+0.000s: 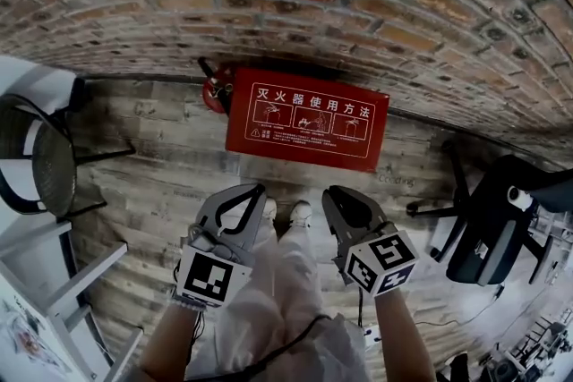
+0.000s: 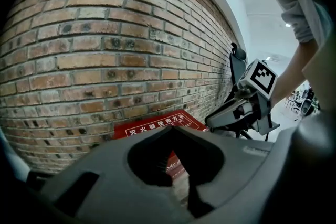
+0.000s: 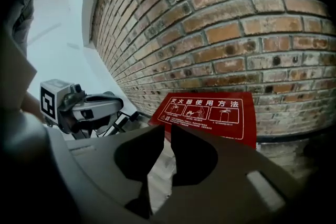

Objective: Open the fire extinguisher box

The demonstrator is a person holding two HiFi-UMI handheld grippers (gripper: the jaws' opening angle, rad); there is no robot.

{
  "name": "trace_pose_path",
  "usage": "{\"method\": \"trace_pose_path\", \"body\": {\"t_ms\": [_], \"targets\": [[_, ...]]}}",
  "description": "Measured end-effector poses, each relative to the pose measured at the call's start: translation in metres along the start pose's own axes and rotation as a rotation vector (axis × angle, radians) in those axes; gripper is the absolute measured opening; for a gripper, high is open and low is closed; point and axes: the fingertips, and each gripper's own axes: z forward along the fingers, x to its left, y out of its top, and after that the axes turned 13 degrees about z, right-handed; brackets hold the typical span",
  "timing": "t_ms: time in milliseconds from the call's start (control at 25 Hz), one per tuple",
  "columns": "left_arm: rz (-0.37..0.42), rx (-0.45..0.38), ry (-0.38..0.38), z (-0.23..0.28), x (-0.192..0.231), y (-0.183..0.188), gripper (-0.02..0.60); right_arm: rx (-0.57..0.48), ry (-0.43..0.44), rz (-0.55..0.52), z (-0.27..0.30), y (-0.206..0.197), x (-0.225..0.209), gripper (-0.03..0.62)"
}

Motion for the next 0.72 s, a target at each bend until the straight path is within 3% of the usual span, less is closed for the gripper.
{"method": "trace_pose_path", "body": {"t_ms": [160, 480, 720], "targets": [[-0.022, 0.032, 0.018, 0.017, -0.001, -0.029, 0.000, 0.031, 0.025, 0.073, 0.018, -0.021, -0.017, 0.062], [0.075, 0.145, 0.003, 0.052, -0.010, -0.096, 0.000, 0.101, 0.047, 0.132, 0.054, -0.059, -0.051, 0.109], [-0.023, 0.162, 0.024, 0.072, -0.012, -0.131, 0.000, 0.093, 0.059, 0.184, 0.075, -0.072, -0.073, 0.155]]}}
